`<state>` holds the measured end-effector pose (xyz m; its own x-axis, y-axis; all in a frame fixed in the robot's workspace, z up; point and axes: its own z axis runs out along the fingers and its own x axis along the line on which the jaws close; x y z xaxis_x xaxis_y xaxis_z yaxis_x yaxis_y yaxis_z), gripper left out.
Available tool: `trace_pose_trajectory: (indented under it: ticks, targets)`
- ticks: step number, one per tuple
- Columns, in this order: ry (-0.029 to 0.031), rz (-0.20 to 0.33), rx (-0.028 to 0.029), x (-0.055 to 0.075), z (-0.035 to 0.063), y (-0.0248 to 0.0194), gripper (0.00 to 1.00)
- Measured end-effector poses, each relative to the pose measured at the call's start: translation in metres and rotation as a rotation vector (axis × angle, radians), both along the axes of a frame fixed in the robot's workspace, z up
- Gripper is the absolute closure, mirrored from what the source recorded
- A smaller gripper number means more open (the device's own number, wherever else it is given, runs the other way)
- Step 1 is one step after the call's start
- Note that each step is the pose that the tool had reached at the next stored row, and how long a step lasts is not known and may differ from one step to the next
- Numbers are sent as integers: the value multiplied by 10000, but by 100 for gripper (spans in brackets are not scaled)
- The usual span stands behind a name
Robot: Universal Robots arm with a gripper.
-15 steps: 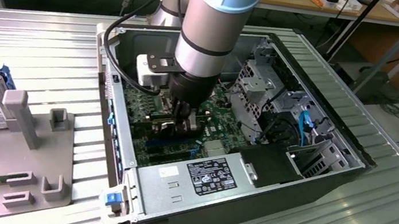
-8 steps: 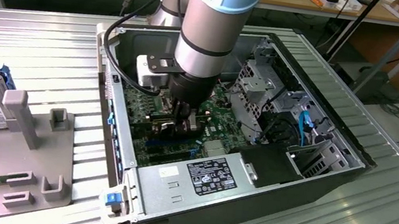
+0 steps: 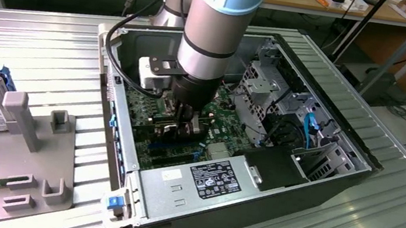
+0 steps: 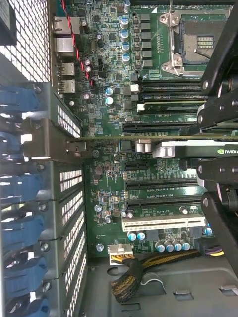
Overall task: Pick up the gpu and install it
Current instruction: 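Insert the gpu into the slot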
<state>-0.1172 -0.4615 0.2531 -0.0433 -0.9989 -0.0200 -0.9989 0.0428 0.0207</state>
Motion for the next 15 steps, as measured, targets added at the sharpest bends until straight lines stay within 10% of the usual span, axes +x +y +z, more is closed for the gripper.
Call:
trace_pose_trajectory:
  ticks: [15]
  targets:
    - [24,0,-1,0,58,0,73]
